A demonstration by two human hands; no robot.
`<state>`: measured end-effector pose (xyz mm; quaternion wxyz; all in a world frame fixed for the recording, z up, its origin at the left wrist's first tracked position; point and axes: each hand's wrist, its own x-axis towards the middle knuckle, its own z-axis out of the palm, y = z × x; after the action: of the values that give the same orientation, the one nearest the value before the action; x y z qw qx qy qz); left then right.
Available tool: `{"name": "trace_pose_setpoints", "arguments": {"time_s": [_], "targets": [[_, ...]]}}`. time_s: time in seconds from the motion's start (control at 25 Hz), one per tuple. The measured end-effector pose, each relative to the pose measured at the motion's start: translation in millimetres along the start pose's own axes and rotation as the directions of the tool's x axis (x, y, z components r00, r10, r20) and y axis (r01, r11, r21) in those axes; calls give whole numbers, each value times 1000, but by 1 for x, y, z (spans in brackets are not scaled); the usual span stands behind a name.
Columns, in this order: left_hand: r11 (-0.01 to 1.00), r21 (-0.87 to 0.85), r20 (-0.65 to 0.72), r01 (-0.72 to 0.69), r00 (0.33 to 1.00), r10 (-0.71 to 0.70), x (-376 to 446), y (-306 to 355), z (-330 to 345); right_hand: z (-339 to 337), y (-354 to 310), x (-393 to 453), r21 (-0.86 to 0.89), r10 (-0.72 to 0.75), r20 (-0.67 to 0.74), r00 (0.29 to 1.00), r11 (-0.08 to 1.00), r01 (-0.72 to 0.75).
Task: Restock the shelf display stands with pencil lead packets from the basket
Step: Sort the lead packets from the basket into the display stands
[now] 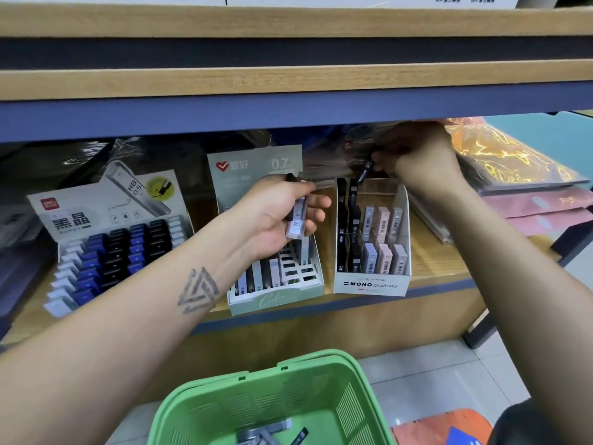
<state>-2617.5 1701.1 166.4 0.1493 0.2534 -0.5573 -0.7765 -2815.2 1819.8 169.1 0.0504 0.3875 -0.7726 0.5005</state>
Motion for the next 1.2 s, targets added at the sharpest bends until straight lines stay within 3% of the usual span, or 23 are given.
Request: {"name": "trace_pose_setpoints", "arguments": {"time_s": [0.36, 0.56, 1.0, 1.2], "targets": [[1000, -18, 35, 6, 999, -6, 9, -8, 9, -8, 23, 8, -119, 11, -62, 998, 993, -18], [993, -89, 66, 72, 996, -66, 11, -9, 13, 5, 27, 9, -328, -60, 21, 998, 943, 63], [997, -43, 66, 59, 996, -56, 7, -8, 10, 19, 25, 3, -417, -85, 84, 993, 902, 113], [998, 34, 57, 46, 997, -48, 1, -8, 11, 31, 32, 0, -525, -142, 80, 987, 835, 163]]}}
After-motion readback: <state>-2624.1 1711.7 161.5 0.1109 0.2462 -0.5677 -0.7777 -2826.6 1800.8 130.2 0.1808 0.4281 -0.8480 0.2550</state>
